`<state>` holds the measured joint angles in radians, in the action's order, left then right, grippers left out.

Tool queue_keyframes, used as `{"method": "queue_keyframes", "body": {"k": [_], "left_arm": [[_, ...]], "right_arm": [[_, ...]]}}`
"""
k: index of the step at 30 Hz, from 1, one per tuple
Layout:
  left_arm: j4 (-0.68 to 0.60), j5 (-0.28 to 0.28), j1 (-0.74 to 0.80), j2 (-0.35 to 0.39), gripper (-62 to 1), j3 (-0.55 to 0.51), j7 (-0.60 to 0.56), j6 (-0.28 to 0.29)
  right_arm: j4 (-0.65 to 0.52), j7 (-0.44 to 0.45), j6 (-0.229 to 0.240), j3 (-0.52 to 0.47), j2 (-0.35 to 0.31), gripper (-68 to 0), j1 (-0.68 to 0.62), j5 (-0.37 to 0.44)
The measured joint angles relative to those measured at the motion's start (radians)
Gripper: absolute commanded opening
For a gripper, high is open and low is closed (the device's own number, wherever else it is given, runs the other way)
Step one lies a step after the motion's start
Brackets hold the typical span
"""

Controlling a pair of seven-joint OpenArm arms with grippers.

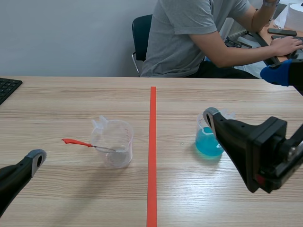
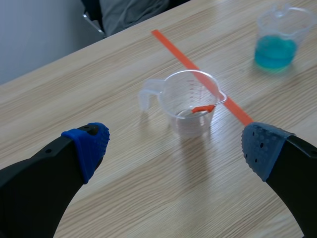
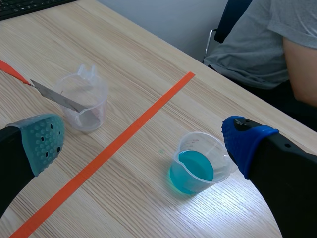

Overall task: Do the redox reaction experiment.
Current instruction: 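Return to the home posture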

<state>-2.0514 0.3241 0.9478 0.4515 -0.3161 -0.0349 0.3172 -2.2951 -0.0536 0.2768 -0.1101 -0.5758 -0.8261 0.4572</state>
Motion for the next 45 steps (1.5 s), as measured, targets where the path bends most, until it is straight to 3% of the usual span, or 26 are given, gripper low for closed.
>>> {"method": "queue_keyframes", "body": {"k": [4,9,45], "left_arm": [[0.000,0.066,0.000,0.060,-3.7,0.003,0.000,-0.001],[0.000,0.096,0.000,0.088,-3.7,0.003,0.001,-0.001],[0.081,0.104,0.000,0.102,-3.7,0.003,-0.052,-0.002]], "right_arm": [[0.000,0.000,0.000,0.000,0.000,0.4,0.000,0.000],[0.000,-0.005,0.000,0.000,0.000,0.4,0.000,0.000],[0.000,-0.018,0.000,0.000,0.000,0.4,0.000,0.000]]}}
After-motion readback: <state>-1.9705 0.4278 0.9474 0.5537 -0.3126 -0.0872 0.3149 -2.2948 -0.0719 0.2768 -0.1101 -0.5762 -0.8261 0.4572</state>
